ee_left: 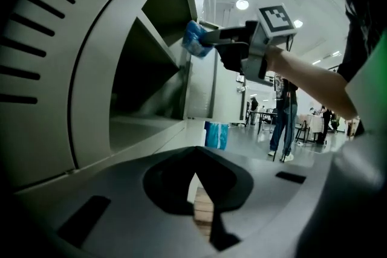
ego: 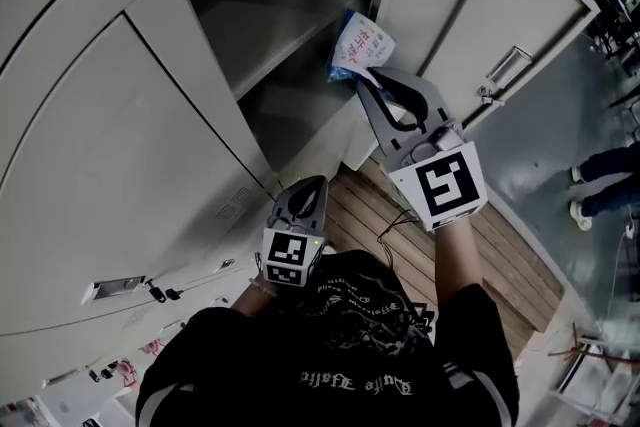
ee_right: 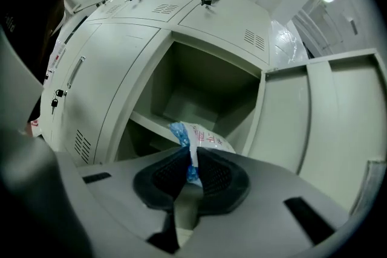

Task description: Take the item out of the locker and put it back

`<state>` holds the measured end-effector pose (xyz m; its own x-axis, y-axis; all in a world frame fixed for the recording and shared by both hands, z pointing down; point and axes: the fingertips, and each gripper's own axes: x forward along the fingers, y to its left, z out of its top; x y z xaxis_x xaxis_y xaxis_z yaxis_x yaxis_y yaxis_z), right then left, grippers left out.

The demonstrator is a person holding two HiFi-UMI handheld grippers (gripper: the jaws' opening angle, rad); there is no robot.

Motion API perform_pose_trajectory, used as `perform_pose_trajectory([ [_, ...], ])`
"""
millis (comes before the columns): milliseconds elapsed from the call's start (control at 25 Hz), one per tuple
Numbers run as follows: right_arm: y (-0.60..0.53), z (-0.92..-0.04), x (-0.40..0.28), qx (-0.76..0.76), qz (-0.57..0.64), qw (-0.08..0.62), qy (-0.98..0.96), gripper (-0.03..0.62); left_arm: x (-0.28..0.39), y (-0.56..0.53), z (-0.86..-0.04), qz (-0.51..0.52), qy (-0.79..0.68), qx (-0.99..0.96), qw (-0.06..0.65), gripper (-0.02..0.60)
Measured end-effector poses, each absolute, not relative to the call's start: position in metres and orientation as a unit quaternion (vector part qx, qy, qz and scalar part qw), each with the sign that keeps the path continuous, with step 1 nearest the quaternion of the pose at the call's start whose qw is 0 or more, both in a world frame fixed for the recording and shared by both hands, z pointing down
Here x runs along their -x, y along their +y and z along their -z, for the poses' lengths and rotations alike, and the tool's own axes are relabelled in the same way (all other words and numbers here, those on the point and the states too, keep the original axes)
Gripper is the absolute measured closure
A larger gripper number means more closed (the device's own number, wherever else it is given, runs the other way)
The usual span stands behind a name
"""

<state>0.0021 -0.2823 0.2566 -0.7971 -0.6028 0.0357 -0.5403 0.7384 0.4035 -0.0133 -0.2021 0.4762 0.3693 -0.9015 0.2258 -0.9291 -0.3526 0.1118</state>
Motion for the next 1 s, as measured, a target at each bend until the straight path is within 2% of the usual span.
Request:
perform_pose_trajectory([
  [520,-0.303,-0.230,0.055,-0.223,0.227,0.119,-0.940,0.563,0.026,-0.208,-0.487,-0.071,-0.573,-0.807,0.125,0.575],
  [1000,-0.327,-0.235,0.098,-0.174,0.210,0.153,-0.950,0.562,0.037,-0.209,-0.485,-0.068,-0.597,-0.789,0.125,0.575],
])
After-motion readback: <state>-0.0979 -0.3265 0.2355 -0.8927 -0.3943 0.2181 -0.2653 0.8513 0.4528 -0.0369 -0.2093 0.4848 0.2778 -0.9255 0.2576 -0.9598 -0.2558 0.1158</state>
